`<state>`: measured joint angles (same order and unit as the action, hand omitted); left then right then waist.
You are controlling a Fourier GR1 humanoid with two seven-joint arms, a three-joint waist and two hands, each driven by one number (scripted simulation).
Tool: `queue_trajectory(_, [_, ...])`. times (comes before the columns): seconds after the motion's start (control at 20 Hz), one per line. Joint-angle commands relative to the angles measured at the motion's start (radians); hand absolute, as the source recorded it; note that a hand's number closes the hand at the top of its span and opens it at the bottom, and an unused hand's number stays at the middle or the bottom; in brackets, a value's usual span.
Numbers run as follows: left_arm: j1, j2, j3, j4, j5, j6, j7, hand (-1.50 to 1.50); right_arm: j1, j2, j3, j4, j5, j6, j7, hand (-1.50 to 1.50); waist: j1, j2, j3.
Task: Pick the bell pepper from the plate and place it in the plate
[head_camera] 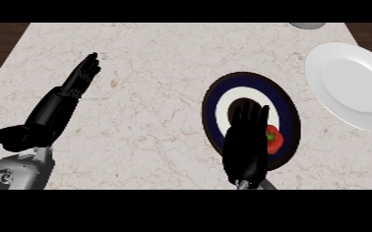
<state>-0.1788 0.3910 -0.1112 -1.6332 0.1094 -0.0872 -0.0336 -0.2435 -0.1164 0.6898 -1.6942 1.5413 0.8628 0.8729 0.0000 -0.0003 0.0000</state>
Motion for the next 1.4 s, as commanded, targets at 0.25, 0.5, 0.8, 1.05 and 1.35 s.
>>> queue_trajectory(0.25, [-0.012,-0.031,0.041,-0.073,-0.022,-0.046,0.091,0.0,0.037,-0.02,-0.07,0.067,0.034,-0.018,-0.032,-1.5,0.001,0.0,0.0])
queue_trajectory(0.5, [0.052,-0.088,0.036,-0.006,-0.098,-0.043,-0.02,0.0,0.038,-0.039,-0.081,0.123,0.07,-0.105,-0.069,-1.5,0.001,0.0,0.0])
queue_trajectory(0.8, [0.016,-0.078,0.074,-0.027,-0.076,-0.072,0.01,0.0,-0.006,-0.119,-0.062,0.197,0.05,-0.136,-0.226,1.5,0.004,0.001,0.0])
queue_trajectory(1.05, [0.013,-0.095,0.081,-0.049,-0.073,-0.098,0.051,0.0,0.019,-0.13,-0.008,0.179,0.114,-0.166,-0.243,1.5,0.001,0.0,0.0])
queue_trajectory(1.35, [0.013,-0.091,0.079,-0.037,-0.093,-0.085,0.009,0.0,-0.093,0.109,-0.456,0.299,-0.036,-0.316,0.025,1.5,0.012,0.025,0.009])
